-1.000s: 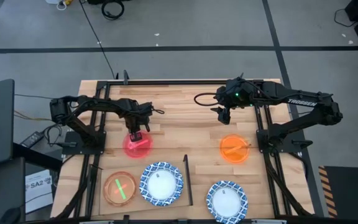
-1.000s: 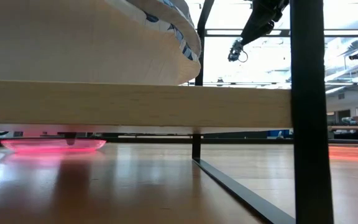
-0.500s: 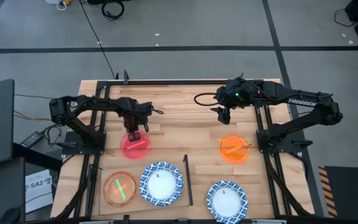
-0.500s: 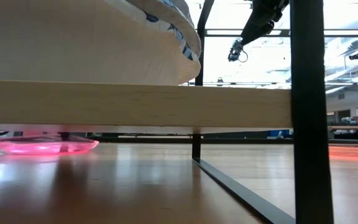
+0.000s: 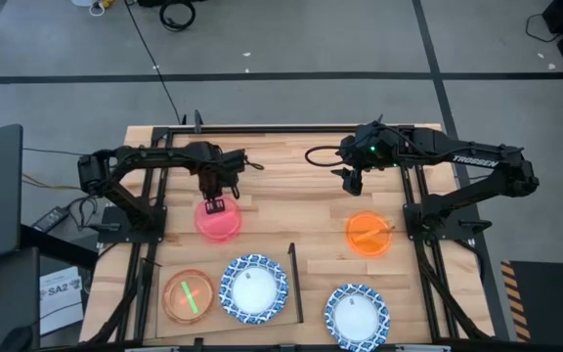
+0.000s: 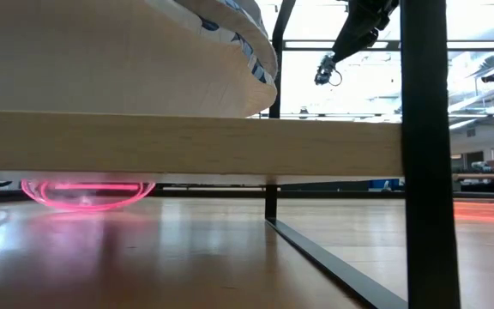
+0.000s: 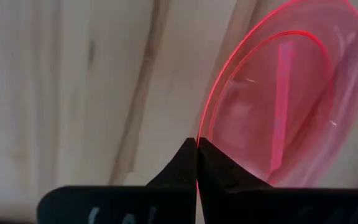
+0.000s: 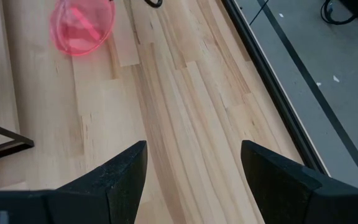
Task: Place and stack plates onto a shelf
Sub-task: Stack the pink plate on top of the green plate on the shelf
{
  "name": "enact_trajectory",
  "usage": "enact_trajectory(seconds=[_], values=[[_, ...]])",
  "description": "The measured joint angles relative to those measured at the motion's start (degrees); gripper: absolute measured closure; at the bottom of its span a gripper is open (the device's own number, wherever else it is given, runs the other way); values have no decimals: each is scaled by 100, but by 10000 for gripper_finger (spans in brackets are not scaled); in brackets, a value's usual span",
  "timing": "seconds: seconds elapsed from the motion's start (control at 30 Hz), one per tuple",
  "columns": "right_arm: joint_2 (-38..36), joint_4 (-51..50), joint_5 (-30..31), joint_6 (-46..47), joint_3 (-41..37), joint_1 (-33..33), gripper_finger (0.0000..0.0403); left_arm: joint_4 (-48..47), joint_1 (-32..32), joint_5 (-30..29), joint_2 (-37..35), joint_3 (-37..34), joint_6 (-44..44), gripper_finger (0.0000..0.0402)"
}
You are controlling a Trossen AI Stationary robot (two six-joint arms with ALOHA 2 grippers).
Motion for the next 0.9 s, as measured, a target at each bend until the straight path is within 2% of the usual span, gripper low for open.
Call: enact_trajectory(seconds=[0.2, 0.6, 0.9], values=[[0, 0, -1, 0, 0, -1, 137, -652, 2, -314, 0, 744, 81, 401], [0, 0, 0, 0, 0, -1, 137, -1975, -99, -314, 0, 2306, 90, 401], [0, 0, -2, 0, 0, -2, 137, -2806, -389, -303, 2, 3182, 57, 401]])
